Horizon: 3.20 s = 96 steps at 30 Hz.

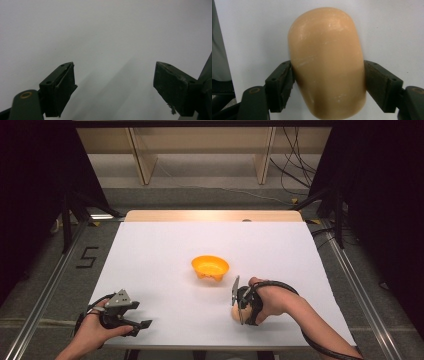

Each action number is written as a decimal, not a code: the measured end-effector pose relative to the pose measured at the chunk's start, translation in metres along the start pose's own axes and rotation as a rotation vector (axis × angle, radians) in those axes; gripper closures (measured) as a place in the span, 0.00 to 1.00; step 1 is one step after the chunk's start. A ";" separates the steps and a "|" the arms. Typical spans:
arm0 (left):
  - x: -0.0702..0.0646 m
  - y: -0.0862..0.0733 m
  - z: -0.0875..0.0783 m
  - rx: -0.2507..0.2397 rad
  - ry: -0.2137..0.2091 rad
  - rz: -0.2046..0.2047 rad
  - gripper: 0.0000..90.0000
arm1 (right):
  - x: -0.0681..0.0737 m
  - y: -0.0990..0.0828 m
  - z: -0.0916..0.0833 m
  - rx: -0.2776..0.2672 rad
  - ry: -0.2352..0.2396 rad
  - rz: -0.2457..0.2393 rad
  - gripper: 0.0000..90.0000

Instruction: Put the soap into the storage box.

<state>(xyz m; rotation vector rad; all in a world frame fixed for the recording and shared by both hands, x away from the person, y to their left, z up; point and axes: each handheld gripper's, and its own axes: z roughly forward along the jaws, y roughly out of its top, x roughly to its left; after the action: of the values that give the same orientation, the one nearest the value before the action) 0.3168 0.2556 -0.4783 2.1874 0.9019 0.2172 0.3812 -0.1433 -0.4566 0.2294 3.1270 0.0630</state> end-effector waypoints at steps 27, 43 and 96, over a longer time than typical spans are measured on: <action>0.001 0.001 -0.001 0.010 0.008 0.009 0.19 | -0.006 -0.003 0.001 -0.092 0.006 0.125 0.37; 0.002 0.001 -0.002 -0.001 0.009 0.024 0.20 | -0.007 -0.016 -0.007 -0.170 -0.050 0.138 0.37; 0.002 0.001 -0.004 -0.028 0.013 -0.014 0.20 | -0.014 -0.026 -0.025 -0.408 -0.118 0.484 0.37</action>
<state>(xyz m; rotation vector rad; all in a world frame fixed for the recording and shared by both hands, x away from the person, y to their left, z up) 0.3174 0.2585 -0.4753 2.1552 0.9162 0.2363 0.3914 -0.1720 -0.4323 0.9233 2.7808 0.6481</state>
